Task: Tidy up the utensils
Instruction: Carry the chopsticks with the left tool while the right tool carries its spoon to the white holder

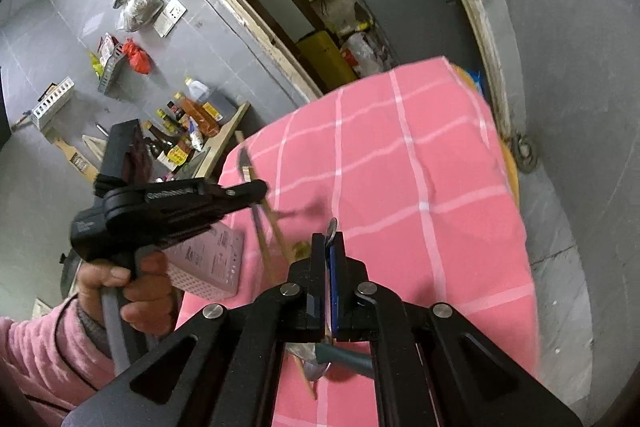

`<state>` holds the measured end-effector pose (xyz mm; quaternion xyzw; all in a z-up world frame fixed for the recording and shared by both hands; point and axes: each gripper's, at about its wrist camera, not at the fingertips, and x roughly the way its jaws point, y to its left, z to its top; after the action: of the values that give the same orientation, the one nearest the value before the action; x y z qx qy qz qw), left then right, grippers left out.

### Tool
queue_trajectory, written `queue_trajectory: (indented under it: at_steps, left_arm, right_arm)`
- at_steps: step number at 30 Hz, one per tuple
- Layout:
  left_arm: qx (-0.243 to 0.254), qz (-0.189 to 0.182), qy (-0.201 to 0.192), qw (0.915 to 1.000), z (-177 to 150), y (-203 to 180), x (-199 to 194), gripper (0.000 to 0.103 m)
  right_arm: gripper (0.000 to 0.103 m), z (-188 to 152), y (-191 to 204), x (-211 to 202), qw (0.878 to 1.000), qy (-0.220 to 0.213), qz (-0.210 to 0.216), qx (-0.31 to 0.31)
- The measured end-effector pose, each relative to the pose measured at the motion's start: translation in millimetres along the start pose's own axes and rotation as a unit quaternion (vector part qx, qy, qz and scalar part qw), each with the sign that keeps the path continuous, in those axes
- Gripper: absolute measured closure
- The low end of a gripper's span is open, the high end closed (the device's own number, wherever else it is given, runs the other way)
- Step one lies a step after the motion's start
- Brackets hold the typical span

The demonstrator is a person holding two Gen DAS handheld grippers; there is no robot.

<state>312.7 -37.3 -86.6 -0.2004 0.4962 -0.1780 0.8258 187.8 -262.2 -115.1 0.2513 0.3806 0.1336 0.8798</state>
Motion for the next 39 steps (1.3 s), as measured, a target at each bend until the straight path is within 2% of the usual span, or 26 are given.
queue_trajectory:
  at_steps: [9, 17, 24, 29, 39]
  left_arm:
    - [0.027, -0.015, -0.062, 0.9976, 24, -12, -53, 0.096]
    - [0.026, -0.025, -0.076, 0.9964, 26, -6, -75, 0.096]
    - [0.01, -0.014, -0.052, 0.9985, 13, 10, -66, 0.096]
    - [0.003, 0.0, -0.03, 0.9996, 2, 14, -55, 0.096]
    - [-0.001, 0.01, -0.017, 0.9998, -10, 16, -51, 0.096]
  right_arm:
    - [0.101, 14, 42, -26, 0.998, -0.031, -0.017, -0.059]
    - [0.101, 25, 76, -51, 0.994, -0.059, -0.012, -0.095]
    - [0.101, 31, 88, -61, 0.99, -0.074, -0.029, -0.116]
    - [0.101, 31, 83, -61, 0.991, -0.072, -0.036, -0.104]
    - [0.101, 29, 78, -56, 0.993, -0.067, -0.033, -0.088]
